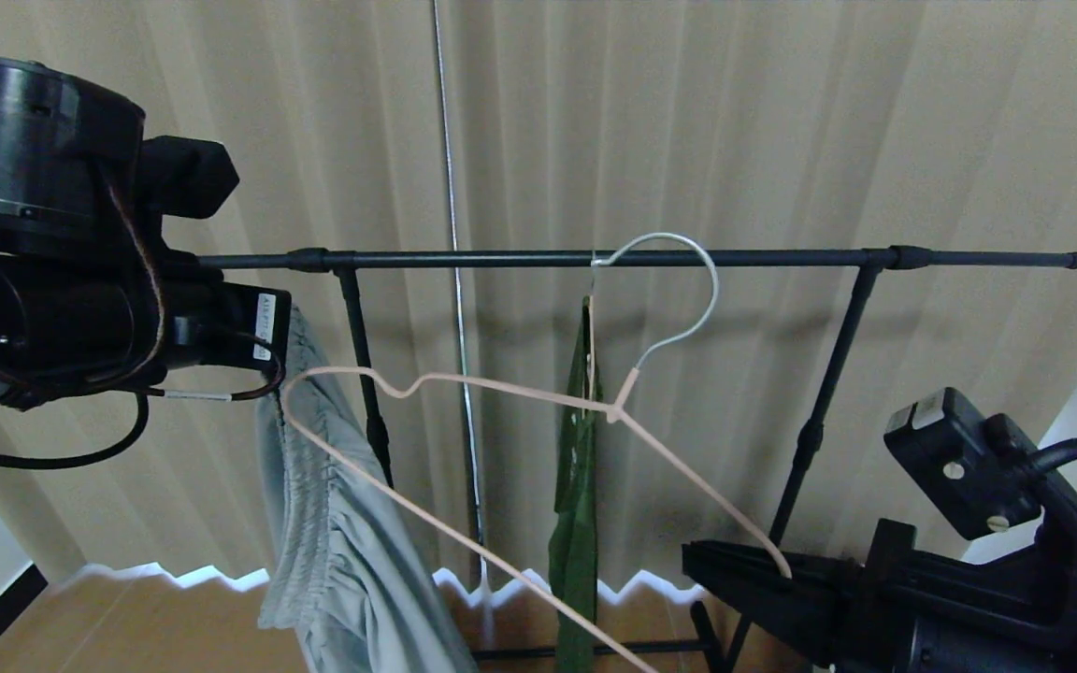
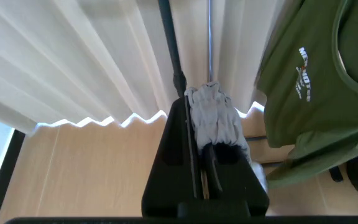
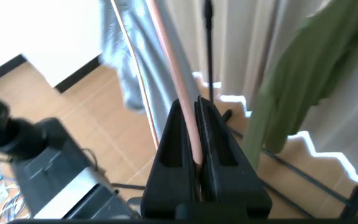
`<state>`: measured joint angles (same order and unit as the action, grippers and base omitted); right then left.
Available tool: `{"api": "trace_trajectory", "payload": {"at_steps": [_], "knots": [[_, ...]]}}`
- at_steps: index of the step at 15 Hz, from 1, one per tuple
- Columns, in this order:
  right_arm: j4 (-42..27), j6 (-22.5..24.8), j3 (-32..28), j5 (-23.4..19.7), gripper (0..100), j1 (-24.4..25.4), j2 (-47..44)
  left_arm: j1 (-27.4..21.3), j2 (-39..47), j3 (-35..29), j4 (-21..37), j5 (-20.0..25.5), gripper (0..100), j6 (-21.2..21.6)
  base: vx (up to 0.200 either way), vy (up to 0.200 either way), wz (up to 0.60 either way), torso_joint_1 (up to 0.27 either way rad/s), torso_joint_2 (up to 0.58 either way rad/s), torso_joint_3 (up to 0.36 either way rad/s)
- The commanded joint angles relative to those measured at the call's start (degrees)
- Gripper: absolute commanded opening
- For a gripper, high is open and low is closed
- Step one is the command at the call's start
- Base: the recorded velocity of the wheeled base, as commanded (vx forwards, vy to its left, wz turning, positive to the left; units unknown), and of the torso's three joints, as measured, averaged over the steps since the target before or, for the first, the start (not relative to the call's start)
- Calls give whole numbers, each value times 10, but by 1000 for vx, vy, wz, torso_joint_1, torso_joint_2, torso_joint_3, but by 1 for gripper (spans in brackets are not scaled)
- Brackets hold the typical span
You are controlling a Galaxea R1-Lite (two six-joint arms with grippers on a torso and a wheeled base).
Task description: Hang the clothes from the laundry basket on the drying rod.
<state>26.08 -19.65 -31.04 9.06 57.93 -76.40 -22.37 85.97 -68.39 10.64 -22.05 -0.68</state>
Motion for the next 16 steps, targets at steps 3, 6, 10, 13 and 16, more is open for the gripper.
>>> {"api": "trace_trajectory", "payload": {"at_steps": [3, 6, 10, 13, 16], "knots": [[0, 1, 0, -3, 0, 10, -14, 0, 5, 0, -1, -4, 0, 1, 0, 0, 0, 0, 0, 0], [-4, 3, -15, -3, 0, 9, -50, -3, 5, 0, 2, -20, 0, 2, 0, 0, 0, 0, 0, 0], [-10, 4, -57, 4, 0, -10, -100, -9, 8, 2, 6, -58, 0, 4, 0, 0, 0, 0, 0, 0], [-9, 3, -90, 13, 0, -30, -130, -9, 8, 20, 6, -73, 0, 5, 0, 0, 0, 0, 0, 0], [-8, 2, -112, 38, 0, -33, -148, -10, 10, 29, 7, -100, 0, 5, 0, 0, 0, 0, 0, 0]]}}
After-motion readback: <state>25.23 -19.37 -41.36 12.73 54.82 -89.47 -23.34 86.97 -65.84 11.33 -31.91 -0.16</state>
